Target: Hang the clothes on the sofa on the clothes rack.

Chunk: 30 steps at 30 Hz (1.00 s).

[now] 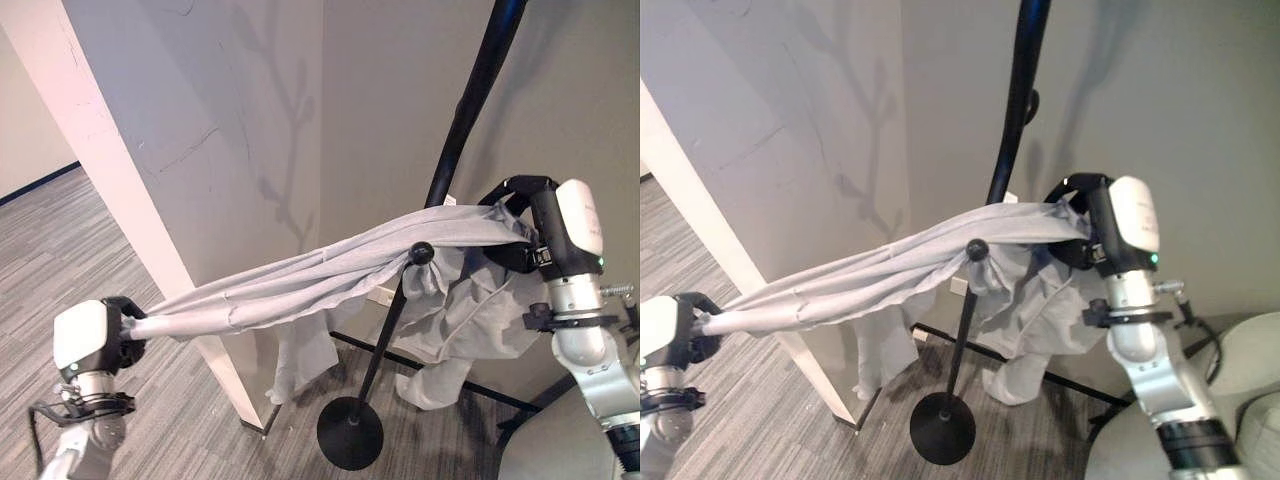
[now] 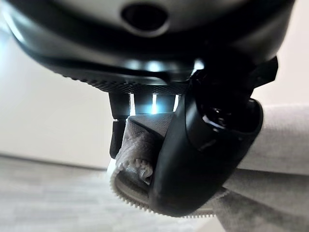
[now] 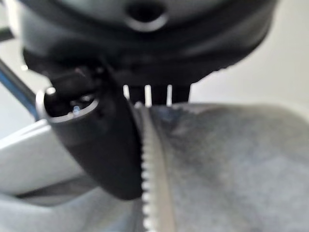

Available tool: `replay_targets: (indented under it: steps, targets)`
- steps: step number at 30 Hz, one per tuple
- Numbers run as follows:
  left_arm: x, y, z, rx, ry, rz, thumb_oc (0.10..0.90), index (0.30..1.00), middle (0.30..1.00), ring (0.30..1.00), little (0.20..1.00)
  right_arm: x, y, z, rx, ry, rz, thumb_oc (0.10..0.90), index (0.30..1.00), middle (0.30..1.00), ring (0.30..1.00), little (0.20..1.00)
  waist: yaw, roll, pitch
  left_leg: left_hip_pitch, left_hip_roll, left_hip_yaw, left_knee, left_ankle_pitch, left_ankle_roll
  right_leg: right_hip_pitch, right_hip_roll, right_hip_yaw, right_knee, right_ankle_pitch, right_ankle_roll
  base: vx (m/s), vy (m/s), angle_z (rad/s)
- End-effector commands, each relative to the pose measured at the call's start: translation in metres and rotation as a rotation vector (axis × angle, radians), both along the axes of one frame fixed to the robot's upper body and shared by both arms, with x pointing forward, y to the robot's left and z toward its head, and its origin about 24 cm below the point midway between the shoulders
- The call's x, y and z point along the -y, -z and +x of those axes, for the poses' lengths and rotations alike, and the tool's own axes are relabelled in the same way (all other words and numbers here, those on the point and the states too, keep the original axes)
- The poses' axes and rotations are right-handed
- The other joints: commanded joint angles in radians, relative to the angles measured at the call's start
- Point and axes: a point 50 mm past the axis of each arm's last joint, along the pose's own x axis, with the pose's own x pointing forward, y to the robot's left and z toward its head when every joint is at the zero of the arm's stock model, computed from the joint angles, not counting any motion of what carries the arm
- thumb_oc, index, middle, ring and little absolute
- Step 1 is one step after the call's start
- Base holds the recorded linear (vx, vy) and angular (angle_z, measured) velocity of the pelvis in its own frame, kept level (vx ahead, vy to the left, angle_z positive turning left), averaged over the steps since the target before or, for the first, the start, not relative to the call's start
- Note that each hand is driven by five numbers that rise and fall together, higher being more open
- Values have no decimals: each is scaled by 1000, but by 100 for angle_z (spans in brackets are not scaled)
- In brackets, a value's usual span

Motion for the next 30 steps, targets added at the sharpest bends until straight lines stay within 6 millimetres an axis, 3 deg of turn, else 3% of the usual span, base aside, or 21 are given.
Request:
replay_targets:
  steps: [1,2,4,5,7,8,9,14,15,16,17,19,20,21,25,30]
  targets:
    - [-36,-4,-20,-10,-159,-14,400,300,300,300,300,19,-6,0,61,85,178,400,300,300,300,300,7,-45,-85,-23,-78,-3,6,-65,53,-20,17,95,64,-68,9,0,0,0]
    - [-36,-3,-20,-11,-159,-14,400,300,300,300,300,20,-6,-1,60,85,178,400,300,300,300,300,8,-45,-86,-22,-78,-3,6,-65,54,-20,17,95,64,-68,9,0,0,0]
    - [-14,36,-27,-87,-191,-214,400,300,300,300,300,-9,14,-1,20,-25,319,400,300,300,300,300,0,-41,-81,-24,-78,1,7,-61,55,-25,18,99,66,-66,7,-15,1,-1]
    - [-3,45,-26,-95,-181,-282,400,300,300,300,300,-20,20,-2,4,-70,360,400,300,300,300,300,-2,-40,-77,-24,-78,2,7,-60,56,-28,18,99,68,-64,7,0,0,0]
    - [7,49,-25,-94,-164,-335,400,300,300,300,300,-27,24,-4,-15,-99,378,400,300,300,300,300,-4,-38,-75,-25,-78,2,7,-59,56,-30,17,100,69,-64,7,-6,2,-2]
    - [27,60,-23,-99,-139,-443,400,300,300,300,300,-44,31,-5,-43,-172,445,400,300,300,300,300,-9,-35,-71,-26,-78,4,8,-56,57,-33,16,100,70,-61,7,0,0,0]
    - [27,60,-23,-100,-139,-444,400,300,300,300,300,-44,31,-6,-44,-172,445,400,300,300,300,300,-9,-35,-72,-26,-78,4,8,-56,57,-33,16,100,70,-62,7,0,0,0]
    - [78,75,-11,-42,-114,-794,400,300,300,300,300,-90,50,-12,-144,-371,661,400,300,300,300,300,-17,-32,-63,-31,-78,5,9,-48,57,-41,16,101,73,-57,6,-6,0,0]
    - [99,82,-10,5,-148,-1048,400,300,300,300,300,-106,56,-15,-198,-442,741,400,300,300,300,300,-18,-30,-58,-28,-77,7,9,-48,57,-39,16,101,77,-58,6,0,0,0]
    - [99,82,-9,5,-148,-1048,400,300,300,300,300,-107,56,-14,-198,-442,741,464,396,396,396,396,-19,-31,-61,-33,-77,7,9,-46,57,-43,16,101,76,-56,5,0,0,0]
    - [109,83,-7,34,-155,-1185,400,300,300,300,300,-115,59,-16,-229,-480,774,502,453,453,453,453,-19,-29,-60,-35,-77,7,9,-44,58,-47,16,102,78,-55,5,0,0,0]
    - [123,90,-9,49,-209,-1400,400,300,300,300,300,-128,63,-18,-282,-534,818,800,900,900,900,900,-20,-28,-59,-36,-77,8,10,-44,58,-50,16,101,79,-54,5,0,0,0]
    - [129,94,-12,35,-225,-1476,577,566,566,566,566,-132,64,-19,-302,-561,830,800,900,900,900,900,-19,-27,-58,-36,-77,8,10,-44,58,-51,17,101,80,-54,4,0,0,0]
    - [133,100,-19,26,-267,-1572,800,900,900,900,900,-136,64,-20,-333,-592,822,800,900,900,900,900,-18,-26,-58,-37,-77,8,10,-44,58,-52,17,104,80,-53,5,0,0,0]
    - [130,110,-30,-10,-328,-1593,800,900,900,900,900,-133,64,-21,-341,-583,795,800,900,900,900,900,-16,-27,-59,-37,-76,11,10,-44,57,-54,18,106,80,-52,6,0,0,0]
    - [115,115,-41,27,-421,-1570,800,900,900,900,900,-111,65,-21,-321,-483,750,800,900,900,900,900,-16,-30,-62,-35,-76,14,10,-46,56,-53,18,108,77,-51,6,0,0,0]
